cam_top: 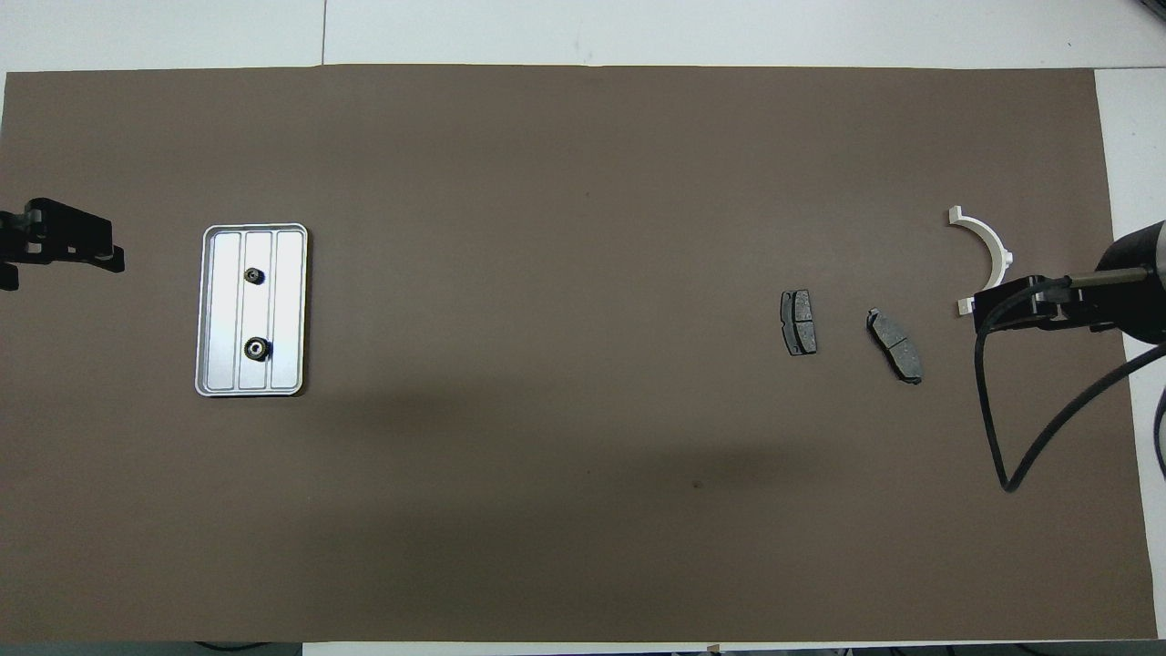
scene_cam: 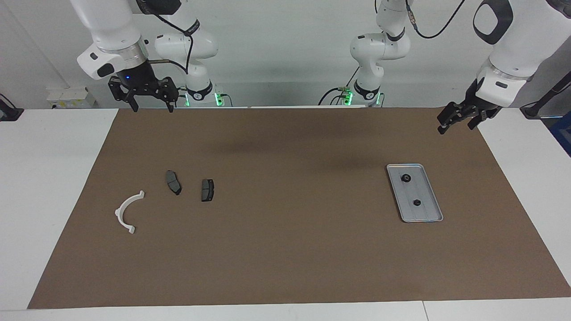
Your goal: Pick bearing gear from pile to tray
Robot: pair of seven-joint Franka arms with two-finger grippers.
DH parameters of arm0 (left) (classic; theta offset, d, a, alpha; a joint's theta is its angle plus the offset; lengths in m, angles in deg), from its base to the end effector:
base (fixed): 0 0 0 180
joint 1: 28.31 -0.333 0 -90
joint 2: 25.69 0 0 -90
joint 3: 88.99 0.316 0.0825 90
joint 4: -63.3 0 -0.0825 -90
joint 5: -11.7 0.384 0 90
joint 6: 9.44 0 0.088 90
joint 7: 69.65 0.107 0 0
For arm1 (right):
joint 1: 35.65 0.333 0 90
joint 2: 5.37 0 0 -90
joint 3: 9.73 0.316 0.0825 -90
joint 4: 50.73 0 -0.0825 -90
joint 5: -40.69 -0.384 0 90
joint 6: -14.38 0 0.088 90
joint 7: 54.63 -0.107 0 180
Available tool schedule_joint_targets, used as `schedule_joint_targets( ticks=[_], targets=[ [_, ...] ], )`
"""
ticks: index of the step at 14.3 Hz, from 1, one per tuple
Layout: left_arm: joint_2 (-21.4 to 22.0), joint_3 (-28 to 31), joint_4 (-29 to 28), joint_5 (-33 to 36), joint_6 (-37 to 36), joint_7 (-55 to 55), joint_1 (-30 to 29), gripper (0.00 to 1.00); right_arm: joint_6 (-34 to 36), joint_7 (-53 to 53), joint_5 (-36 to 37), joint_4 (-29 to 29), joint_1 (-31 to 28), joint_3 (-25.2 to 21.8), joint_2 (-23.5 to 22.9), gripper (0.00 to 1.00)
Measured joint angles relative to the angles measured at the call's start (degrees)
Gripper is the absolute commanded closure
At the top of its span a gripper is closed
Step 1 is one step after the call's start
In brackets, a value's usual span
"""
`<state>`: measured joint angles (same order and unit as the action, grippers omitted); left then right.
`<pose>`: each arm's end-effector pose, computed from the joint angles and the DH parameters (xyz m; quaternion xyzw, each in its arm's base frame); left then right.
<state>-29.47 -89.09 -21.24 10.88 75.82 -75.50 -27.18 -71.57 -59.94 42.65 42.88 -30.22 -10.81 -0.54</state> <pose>0.5666 -0.0138 0.6251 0.9988 0.0399 -0.0271 0.0055 0.5192 0.0352 0.6343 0.9995 -0.0091 -0.0232 0.0183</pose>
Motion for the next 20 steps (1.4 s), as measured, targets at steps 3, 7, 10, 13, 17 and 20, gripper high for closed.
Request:
schedule_joint_targets(
  ticks=[3, 7, 10, 13, 17, 20],
  targets=[
    [0.6, -1.1, 0.0, 0.0, -4.5, 0.0, 0.2, 0.0, 0.0, 0.0, 0.0, 0.0, 0.0, 0.0, 0.0, 0.0],
    [4.3, -1.3, -2.8, 0.0, -6.9, 0.0, 0.3, 0.0, 0.0, 0.0, 0.0, -0.1, 0.1, 0.0, 0.1, 0.0],
    [7.4, -1.3, -7.1, 0.0, -6.7, 0.0, 0.3, 0.0, 0.0, 0.0, 0.0, -0.1, 0.1, 0.0, 0.2, 0.0],
    [7.7, -1.3, -7.6, 0.0, -5.6, 0.0, 0.9, 0.0, 0.0, 0.0, 0.0, -0.1, 0.1, 0.0, 0.2, 0.0],
    [7.7, -1.4, -7.8, 0.0, -5.4, -0.1, 2.5, 0.0, 0.0, 0.0, 0.0, -0.1, 0.1, 0.0, 0.2, 0.0],
    [7.7, -1.3, -8.0, 0.0, -6.2, -0.1, 2.5, 0.0, 0.0, 0.0, 0.0, -0.1, 0.1, 0.0, 0.3, 0.0]
  ],
)
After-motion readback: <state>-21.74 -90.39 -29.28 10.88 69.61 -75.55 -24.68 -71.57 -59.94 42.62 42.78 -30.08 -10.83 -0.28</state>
